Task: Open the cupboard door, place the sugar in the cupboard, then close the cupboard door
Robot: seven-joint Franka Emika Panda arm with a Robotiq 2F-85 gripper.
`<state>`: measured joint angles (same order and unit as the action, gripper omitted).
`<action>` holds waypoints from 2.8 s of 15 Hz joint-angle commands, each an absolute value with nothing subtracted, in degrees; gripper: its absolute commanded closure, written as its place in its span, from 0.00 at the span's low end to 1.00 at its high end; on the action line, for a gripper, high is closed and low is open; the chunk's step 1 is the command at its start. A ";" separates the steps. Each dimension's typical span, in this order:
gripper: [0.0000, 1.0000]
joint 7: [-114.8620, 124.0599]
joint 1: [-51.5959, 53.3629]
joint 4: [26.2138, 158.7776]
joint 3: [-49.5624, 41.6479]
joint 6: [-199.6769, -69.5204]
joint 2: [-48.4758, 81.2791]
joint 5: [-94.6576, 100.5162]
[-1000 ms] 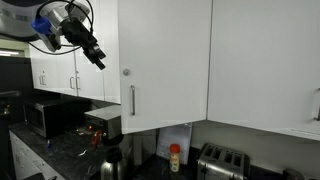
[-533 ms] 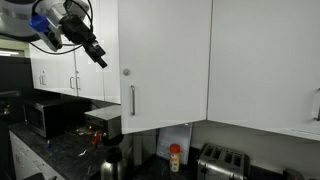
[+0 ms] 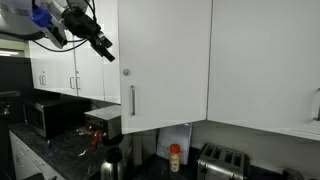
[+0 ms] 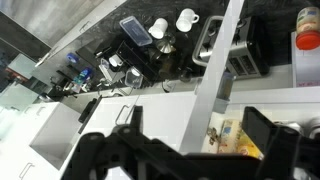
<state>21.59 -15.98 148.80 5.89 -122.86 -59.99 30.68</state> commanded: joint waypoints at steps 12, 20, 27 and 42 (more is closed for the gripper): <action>0.00 20.78 -19.68 150.96 5.63 -143.19 -52.44 30.24; 0.00 19.83 -16.20 150.59 10.32 -144.60 -50.11 27.95; 0.00 17.89 -13.65 149.85 12.25 -150.18 -44.66 27.18; 0.00 6.80 -11.15 135.64 11.71 -158.90 -20.74 28.32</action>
<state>9.90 -12.10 141.12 12.28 -157.59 -27.79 28.24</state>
